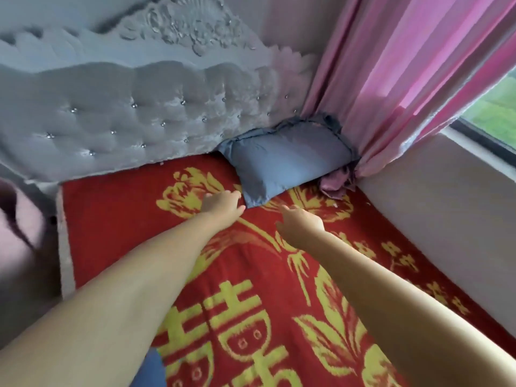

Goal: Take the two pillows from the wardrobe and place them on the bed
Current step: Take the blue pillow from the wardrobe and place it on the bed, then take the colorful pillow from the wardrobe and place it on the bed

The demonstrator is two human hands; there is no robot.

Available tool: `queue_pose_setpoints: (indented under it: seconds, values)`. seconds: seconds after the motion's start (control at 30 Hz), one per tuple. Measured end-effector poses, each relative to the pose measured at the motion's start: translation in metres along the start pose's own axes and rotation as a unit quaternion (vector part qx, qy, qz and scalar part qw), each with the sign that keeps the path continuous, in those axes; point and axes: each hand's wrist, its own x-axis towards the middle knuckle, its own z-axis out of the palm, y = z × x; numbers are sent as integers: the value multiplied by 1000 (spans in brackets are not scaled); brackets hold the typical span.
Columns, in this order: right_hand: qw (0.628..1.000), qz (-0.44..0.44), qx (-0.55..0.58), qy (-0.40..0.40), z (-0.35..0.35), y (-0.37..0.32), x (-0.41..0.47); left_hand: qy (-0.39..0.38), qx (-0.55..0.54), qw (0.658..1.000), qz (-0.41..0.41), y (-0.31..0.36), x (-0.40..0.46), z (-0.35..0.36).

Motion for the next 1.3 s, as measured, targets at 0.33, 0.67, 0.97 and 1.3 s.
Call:
queue_pose_setpoints:
  seconds: [0.33,0.67,0.97,1.3]
  values:
    - [999,-6,-32,-15,43,-210,52,38,15,999,7,-238,-70,-9]
    - [998,-18,-1,-57,82,-425,16,-38,1,998,-50,-436,-149,-10]
    - [997,-27,38,-59,85,-501,-43,0,-43,996,-75,-486,-238,-52]
    - [983,-171,24,-60,98,-630,-182,38,-54,981,-181,-565,-442,-40]
